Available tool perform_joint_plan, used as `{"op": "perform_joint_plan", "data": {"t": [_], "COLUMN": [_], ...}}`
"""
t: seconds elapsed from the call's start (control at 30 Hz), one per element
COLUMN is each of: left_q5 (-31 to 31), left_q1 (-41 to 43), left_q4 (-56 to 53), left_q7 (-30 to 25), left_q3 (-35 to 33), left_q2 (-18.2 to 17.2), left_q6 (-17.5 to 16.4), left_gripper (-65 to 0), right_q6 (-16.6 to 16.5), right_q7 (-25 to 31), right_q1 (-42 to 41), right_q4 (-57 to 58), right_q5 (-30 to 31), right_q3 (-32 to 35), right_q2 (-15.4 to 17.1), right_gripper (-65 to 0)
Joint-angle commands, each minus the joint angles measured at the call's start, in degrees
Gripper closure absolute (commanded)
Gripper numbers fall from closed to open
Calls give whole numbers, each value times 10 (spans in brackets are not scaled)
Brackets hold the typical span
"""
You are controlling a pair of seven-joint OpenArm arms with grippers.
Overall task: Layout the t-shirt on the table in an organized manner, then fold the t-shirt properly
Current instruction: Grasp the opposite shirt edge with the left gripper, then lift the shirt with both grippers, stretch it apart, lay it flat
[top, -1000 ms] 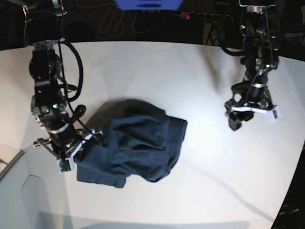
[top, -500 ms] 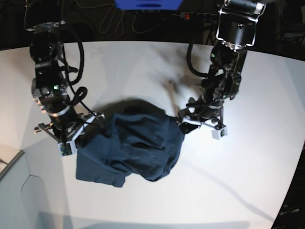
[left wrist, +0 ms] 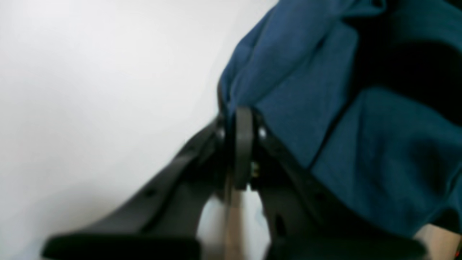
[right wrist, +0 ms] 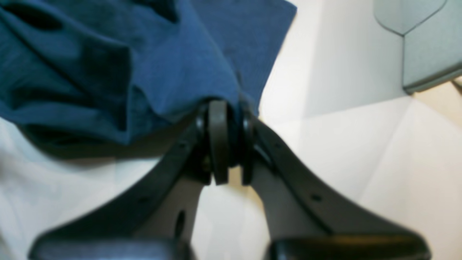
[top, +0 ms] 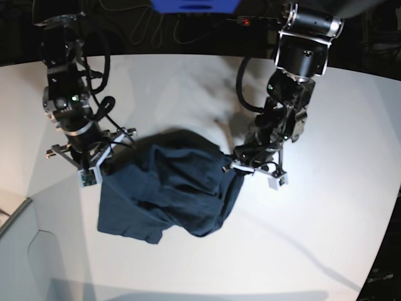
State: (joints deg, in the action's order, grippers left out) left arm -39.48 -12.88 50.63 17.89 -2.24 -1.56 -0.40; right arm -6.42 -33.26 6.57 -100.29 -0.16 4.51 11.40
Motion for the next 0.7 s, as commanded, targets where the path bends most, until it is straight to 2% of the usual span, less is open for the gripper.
{"op": "perform_joint_plan", "data": {"t": [0.0,0.1,0.3,0.37,0.5,0.67], "left_q5": [-4,-5,-5,-5,-3,1], "left_q1": [-10,2,87,107,135,126], "left_q4": [12,73,287,345,436,453], "left_q7": [-5,-2,-6,-4,-1,-1], "left_q3": [3,6,25,49,113,143], "left_q2": [-10,-34,-113,-121,-124,-124], "left_q6": [2,2,2,2,2,2], "left_gripper": [-21,0,0,0,0,0], "right_q6": [-4,-4,-7,-7,-7,-7], "right_q7": [13,13,17,19,19,19], "right_q1": [-4,-3,22,31,28,-2], "right_q4": [-12,-16,-76,-101,-131,-129], "right_q5": [-2,-2,-2,-2,-2,-2], "right_q3": [-2,-2,-21,-20,-21,-33], "right_q2": [3,5,25,39,46,46], "right_gripper": [0,0,0,0,0,0]}}
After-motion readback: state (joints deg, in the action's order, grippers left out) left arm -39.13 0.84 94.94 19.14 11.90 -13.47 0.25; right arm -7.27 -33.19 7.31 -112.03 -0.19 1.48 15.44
